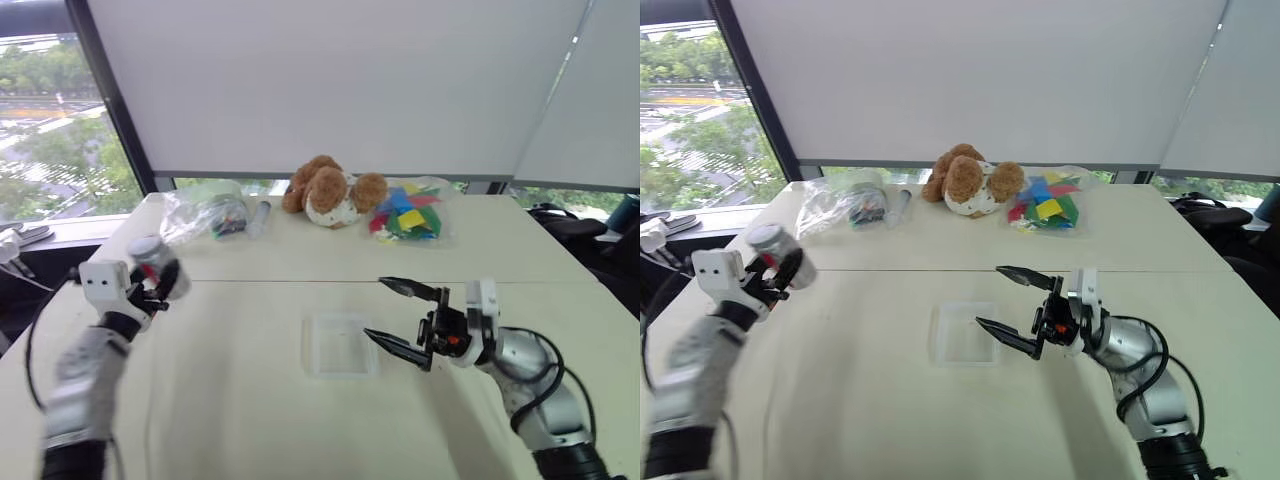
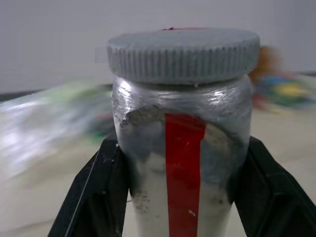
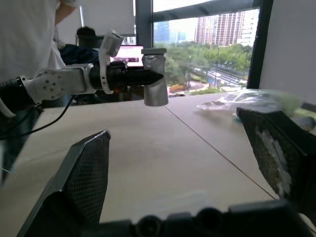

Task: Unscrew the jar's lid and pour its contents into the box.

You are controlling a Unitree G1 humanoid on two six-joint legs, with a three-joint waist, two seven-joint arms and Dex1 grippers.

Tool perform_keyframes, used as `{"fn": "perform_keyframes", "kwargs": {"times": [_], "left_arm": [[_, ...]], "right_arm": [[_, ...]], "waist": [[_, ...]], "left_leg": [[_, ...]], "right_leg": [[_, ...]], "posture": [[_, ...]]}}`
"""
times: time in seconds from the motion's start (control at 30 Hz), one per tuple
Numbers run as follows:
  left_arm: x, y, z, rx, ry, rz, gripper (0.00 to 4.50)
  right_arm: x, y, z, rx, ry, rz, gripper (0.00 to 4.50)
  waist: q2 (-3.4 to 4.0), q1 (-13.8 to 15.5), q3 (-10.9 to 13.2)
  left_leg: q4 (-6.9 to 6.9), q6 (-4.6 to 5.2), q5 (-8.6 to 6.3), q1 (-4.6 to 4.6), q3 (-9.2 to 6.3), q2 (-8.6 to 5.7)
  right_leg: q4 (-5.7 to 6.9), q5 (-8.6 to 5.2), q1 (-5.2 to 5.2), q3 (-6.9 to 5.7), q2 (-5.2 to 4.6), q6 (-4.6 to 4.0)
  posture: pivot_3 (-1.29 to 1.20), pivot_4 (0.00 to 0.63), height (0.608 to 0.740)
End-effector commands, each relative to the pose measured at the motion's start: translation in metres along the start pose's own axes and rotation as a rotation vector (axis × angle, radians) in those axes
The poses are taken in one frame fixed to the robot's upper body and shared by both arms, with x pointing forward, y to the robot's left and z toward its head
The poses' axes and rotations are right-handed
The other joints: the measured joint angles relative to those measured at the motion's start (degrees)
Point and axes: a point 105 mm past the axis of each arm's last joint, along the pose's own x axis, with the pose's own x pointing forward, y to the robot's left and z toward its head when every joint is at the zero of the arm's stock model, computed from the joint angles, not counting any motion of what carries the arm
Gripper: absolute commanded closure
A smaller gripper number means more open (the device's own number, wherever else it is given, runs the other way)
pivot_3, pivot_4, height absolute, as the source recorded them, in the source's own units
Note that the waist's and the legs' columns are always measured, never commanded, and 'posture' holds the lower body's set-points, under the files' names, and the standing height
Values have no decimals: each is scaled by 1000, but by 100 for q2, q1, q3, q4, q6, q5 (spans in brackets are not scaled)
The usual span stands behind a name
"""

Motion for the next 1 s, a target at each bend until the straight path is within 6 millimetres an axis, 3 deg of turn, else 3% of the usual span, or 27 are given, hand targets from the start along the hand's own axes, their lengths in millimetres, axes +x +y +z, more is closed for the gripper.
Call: {"fn": "perform_keyframes", "kwargs": {"times": [0.03, 0.2, 0.37, 0.67, 1.0], "left_arm": [[6, -56, -3, -40, 85, -344, 2311], [20, -98, -6, 3, 67, -556, 2311], [32, -117, -14, 31, 50, -624, 2311], [39, -125, -16, 33, 12, -643, 2311], [41, -131, -16, 34, -7, -647, 2311]], "right_arm": [[29, 15, 20, 102, -14, 102, 0], [62, 22, 25, 172, 33, 167, 0], [81, 23, 22, 182, 65, 190, 0], [97, 23, 15, 190, 83, 200, 0], [93, 18, 7, 201, 105, 213, 0]], "waist": [[11, 0, 0], [9, 5, 3], [5, 8, 3], [5, -10, 3], [5, -10, 3]], "left_leg": [[-1, 1, 0, 8, 0, 0], [1, 2, 0, 5, 3, 18], [2, 3, 0, -18, 2, 16], [4, 4, 1, -23, 8, 13], [5, 5, 1, -23, 9, 16]], "right_leg": [[-2, -1, 6, 0, 0, -2], [-4, 4, 0, -2, 17, -21], [-4, 7, -17, -4, 22, -17], [3, 20, -26, -7, 44, 4], [5, 21, -25, -10, 47, 4]], "posture": [[0, 150, 740], [0, 150, 740], [0, 150, 740], [0, 150, 740], [0, 150, 740]]}}
